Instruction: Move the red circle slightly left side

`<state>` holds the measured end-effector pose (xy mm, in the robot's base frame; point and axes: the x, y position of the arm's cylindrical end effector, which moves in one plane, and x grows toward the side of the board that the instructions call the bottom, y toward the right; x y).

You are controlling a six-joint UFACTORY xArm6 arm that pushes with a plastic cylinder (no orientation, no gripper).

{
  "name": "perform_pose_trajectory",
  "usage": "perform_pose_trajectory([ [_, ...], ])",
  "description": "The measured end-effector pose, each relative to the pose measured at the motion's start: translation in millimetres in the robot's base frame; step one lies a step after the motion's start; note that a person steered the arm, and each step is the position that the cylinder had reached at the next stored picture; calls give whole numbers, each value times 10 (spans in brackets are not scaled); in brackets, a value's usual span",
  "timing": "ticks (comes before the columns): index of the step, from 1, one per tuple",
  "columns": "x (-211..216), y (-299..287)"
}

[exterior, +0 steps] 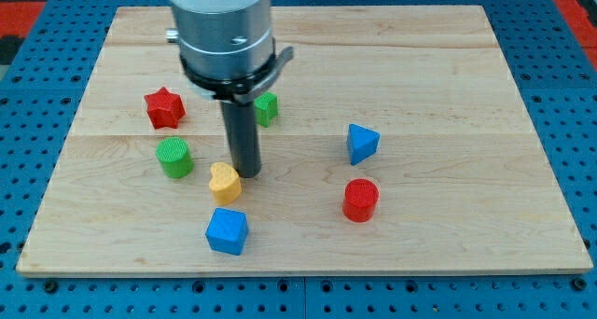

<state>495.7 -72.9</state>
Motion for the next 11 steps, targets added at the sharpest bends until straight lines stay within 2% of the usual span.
perform_pose_trajectory([
  [2,207,-332],
  [6,47,1729],
  [7,319,1752],
  [11,669,1392],
])
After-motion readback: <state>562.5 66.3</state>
